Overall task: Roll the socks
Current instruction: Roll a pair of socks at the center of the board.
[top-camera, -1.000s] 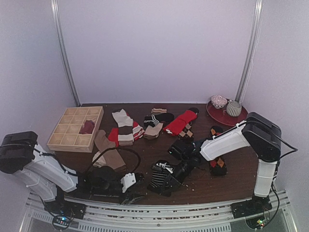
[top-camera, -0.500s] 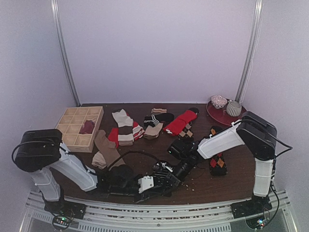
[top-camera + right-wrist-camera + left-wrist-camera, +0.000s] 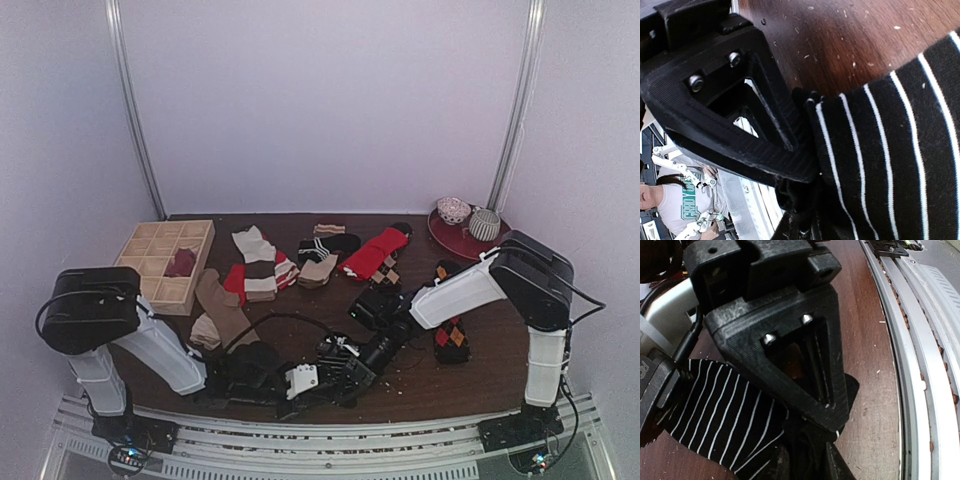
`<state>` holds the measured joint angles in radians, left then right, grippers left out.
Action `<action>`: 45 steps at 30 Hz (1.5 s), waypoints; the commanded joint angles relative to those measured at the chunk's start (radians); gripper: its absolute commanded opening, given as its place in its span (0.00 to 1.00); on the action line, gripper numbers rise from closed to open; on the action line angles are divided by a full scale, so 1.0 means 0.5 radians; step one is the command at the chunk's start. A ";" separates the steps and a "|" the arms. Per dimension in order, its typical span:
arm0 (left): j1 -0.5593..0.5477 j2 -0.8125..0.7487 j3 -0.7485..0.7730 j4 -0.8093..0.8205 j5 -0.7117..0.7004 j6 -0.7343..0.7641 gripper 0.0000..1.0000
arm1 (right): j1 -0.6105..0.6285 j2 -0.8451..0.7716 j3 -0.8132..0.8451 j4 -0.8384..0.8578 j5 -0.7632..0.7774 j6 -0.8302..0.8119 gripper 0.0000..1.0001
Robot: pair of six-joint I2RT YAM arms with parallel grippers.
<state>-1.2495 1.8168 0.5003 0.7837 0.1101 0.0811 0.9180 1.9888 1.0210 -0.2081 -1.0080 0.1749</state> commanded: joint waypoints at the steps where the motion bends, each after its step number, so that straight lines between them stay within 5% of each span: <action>1: 0.035 0.050 0.061 -0.003 0.058 -0.034 0.18 | -0.009 0.089 -0.100 -0.218 0.227 -0.046 0.11; 5: 0.035 0.083 0.111 -0.082 0.117 -0.020 0.00 | -0.012 0.072 -0.107 -0.190 0.225 -0.028 0.11; 14: 0.035 0.051 0.110 -0.338 0.068 -0.266 0.00 | -0.032 -0.227 -0.171 0.107 0.373 0.005 0.23; 21: 0.061 0.070 0.020 -0.424 0.126 -0.493 0.00 | -0.014 -0.868 -0.748 1.113 0.751 0.004 0.30; 27: 0.084 0.149 -0.037 -0.414 0.221 -0.621 0.00 | 0.329 -1.178 -1.190 1.748 1.251 -0.679 0.43; 35: 0.117 0.183 -0.086 -0.388 0.267 -0.684 0.00 | 0.620 -1.019 -0.986 1.327 1.526 -1.109 0.45; 45: 0.131 0.189 -0.099 -0.410 0.294 -0.690 0.00 | 0.670 -0.862 -0.909 1.171 1.671 -1.190 0.44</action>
<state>-1.1900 1.8530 0.5041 0.7971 0.2493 -0.2455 1.2507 1.5402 0.5537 0.4259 -0.2245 -0.3874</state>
